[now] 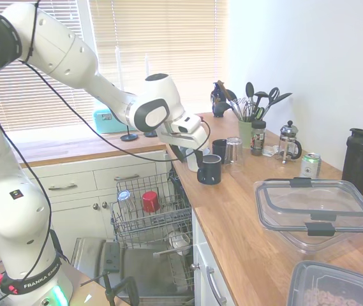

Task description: Unload a mug from dishwasher

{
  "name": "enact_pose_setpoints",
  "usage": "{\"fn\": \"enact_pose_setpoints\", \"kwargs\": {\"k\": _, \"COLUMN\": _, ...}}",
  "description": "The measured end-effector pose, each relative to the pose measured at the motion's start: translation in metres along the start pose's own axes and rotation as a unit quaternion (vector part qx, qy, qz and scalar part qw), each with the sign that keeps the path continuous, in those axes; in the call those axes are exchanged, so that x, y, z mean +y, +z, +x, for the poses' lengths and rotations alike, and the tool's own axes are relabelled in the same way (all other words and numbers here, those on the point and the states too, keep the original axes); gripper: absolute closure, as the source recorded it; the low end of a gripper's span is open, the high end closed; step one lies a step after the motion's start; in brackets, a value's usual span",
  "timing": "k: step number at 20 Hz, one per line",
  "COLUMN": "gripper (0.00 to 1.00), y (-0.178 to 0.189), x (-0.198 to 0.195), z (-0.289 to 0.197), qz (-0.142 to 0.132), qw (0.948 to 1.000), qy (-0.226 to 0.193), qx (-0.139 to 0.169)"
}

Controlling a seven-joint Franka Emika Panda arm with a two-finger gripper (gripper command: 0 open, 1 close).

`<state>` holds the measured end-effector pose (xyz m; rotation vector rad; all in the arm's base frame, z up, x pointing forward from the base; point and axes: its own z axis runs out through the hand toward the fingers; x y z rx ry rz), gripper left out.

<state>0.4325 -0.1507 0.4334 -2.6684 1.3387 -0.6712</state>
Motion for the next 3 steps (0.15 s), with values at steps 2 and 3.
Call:
{"fn": "enact_pose_setpoints", "kwargs": {"k": 2, "gripper": 0.00, "y": -0.025, "x": -0.001, "z": -0.017, "qz": 0.008, "qw": 0.9999, "qy": -0.001, "qx": 0.007}}
{"fn": "enact_pose_setpoints", "kwargs": {"k": 3, "gripper": 0.00, "y": -0.036, "x": -0.001, "z": -0.027, "qz": 0.010, "qw": 0.9999, "qy": -0.002, "qx": 0.011}}
